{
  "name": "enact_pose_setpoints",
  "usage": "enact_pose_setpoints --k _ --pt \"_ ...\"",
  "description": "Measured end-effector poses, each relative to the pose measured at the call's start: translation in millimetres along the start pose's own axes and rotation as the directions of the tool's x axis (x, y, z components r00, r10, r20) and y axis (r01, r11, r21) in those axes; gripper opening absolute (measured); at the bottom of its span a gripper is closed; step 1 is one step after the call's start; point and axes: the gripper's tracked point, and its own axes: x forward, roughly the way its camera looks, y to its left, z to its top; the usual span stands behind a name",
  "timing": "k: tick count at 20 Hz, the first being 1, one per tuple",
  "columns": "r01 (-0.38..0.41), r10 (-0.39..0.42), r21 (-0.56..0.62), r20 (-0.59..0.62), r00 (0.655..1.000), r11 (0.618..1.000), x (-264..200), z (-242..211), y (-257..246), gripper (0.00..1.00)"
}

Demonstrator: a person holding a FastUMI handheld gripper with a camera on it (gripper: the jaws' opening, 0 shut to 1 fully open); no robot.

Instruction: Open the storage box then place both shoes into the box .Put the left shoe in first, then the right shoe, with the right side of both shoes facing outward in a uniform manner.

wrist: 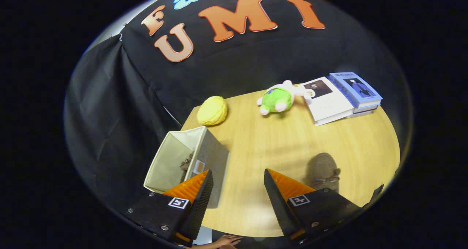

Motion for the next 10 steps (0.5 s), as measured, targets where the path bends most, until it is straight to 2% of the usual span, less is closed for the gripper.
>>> enact_pose_setpoints --k 5,10 --pt "0.126 -0.126 -0.034 0.002 0.992 0.991 -15 -28 -93 0.86" --pt "0.178 -0.180 -0.038 -0.062 0.982 0.983 -13 -70 -152 0.87"
